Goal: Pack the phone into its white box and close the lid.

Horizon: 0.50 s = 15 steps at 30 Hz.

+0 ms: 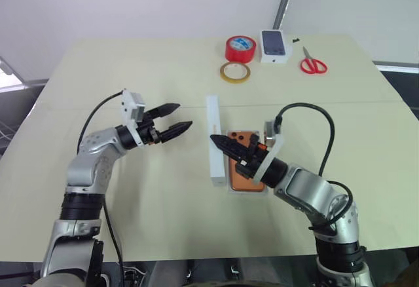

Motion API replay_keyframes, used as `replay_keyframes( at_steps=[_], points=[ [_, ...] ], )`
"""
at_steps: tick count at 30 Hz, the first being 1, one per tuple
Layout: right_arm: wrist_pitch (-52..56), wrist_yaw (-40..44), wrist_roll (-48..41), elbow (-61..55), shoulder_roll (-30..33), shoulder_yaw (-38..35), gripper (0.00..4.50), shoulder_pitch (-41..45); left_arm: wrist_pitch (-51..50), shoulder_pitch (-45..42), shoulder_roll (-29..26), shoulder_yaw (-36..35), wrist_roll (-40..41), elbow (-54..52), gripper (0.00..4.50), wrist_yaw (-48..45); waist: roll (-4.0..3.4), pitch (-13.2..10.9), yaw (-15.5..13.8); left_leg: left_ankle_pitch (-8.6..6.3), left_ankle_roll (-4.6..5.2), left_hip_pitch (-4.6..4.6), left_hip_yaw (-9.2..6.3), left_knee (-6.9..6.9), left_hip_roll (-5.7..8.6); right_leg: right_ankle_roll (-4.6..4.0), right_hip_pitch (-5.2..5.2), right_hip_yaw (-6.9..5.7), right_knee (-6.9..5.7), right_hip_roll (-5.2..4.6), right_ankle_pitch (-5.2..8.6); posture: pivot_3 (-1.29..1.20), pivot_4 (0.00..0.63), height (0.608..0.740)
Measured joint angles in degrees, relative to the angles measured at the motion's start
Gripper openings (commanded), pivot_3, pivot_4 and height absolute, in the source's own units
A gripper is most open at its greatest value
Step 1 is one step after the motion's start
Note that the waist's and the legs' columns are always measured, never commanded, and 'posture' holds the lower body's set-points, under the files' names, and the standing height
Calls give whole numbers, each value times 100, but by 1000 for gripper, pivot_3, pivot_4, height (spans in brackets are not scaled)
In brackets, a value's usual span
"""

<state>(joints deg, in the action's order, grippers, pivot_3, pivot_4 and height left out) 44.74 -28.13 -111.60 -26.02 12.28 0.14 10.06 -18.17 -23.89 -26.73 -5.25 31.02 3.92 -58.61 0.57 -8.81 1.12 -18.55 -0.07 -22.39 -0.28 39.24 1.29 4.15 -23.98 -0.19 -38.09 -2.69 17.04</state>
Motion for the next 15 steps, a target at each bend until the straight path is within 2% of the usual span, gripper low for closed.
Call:
replay_keyframes(
  at_steps=[4, 15],
  points=[
    [71, -20, -1, 114, 11, 7, 0, 3, -33, 249, -10, 26, -7, -191, 31, -5, 0, 0, -18, 0, 0, 0, -1, 0, 0, 0, 0, 0, -1, 0, 0, 0, 150, 740],
    [325, 28, -9, 264, 285, 8, 0, -123, 386, 653, 507, 821, -455, -391, 31, -48, 0, 0, -17, 0, 0, 1, 0, 0, 0, 0, 1, 0, 0, -2, 0, 0, 150, 740]
  ],
)
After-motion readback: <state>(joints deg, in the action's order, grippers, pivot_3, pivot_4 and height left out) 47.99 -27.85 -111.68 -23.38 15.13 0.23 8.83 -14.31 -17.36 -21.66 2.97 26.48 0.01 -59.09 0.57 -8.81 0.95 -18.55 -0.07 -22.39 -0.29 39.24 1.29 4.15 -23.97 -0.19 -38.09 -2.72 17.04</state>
